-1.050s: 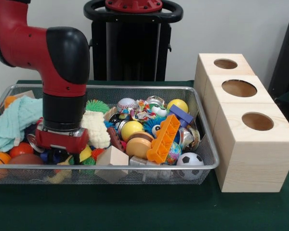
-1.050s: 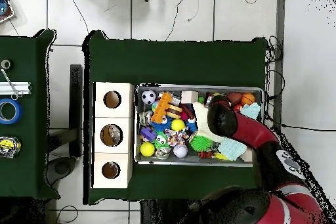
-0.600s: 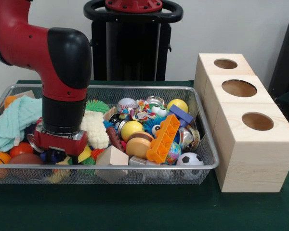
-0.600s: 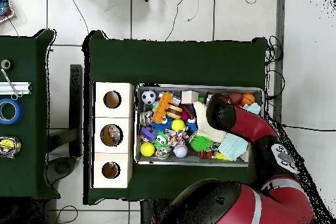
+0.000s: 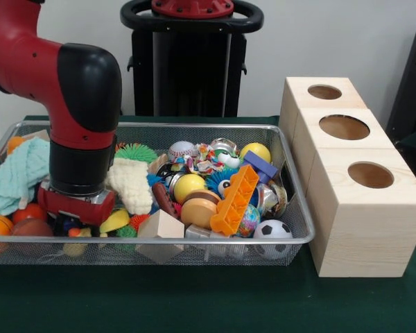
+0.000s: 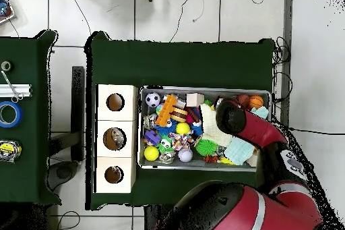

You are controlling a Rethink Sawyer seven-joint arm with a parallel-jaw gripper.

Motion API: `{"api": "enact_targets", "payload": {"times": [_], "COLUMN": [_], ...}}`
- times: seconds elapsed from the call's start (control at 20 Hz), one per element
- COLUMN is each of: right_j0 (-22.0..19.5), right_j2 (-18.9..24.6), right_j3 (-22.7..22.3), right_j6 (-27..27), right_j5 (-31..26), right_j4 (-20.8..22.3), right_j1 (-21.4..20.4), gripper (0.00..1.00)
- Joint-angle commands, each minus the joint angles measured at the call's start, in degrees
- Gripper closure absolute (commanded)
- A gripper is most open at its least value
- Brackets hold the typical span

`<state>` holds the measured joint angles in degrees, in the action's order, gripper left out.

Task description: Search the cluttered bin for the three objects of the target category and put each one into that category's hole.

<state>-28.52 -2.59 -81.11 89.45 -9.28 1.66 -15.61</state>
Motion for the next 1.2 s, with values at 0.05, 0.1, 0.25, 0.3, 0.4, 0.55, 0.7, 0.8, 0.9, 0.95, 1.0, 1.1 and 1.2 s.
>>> {"api": "enact_targets", "payload": {"times": [0.05, 0.1, 0.25, 0.3, 0.4, 0.55, 0.7, 0.8, 0.9, 0.95, 1.0, 1.1, 1.2], "right_j0": [-2.32, -2.67, -4.11, -4.31, -4.55, -5.64, -5.32, -5.02, -5.01, -4.92, -4.96, -4.88, -4.81], "right_j2": [-5.63, -5.32, -3.64, -3.26, -2.72, -1.02, -0.69, -0.93, -0.87, -0.9, -0.79, -0.8, -0.92], "right_j3": [-5.64, -5.91, -6.51, -6.78, -7.06, -7.73, -8.99, -9.7, -10.44, -10.68, -11.12, -11.94, -12.72], "right_j6": [11.05, 10.91, 10.7, 11.14, 11.82, 12.84, 14.92, 15.61, 16.15, 16.12, 16.22, 16.29, 16.1], "right_j5": [-4.14, -3.92, -2.61, -2.14, -1.17, 0.29, 0.75, 0.43, 0.0, 0.24, 0.28, 0.51, 0.64], "right_j4": [-0.28, -0.39, -0.95, -1.41, -2.17, -3.71, -6.07, -7.31, -8.59, -8.88, -9.33, -10.1, -10.7], "right_j1": [9.23, 9.25, 9.85, 10.14, 10.79, 11.96, 12.14, 12.05, 11.96, 11.94, 11.87, 11.76, 11.67], "gripper": [0.0, 0.0, 0.0, 0.0, 0.0, 0.0, 0.0, 0.0, 0.0, 0.0, 0.0, 0.0, 0.0]}}
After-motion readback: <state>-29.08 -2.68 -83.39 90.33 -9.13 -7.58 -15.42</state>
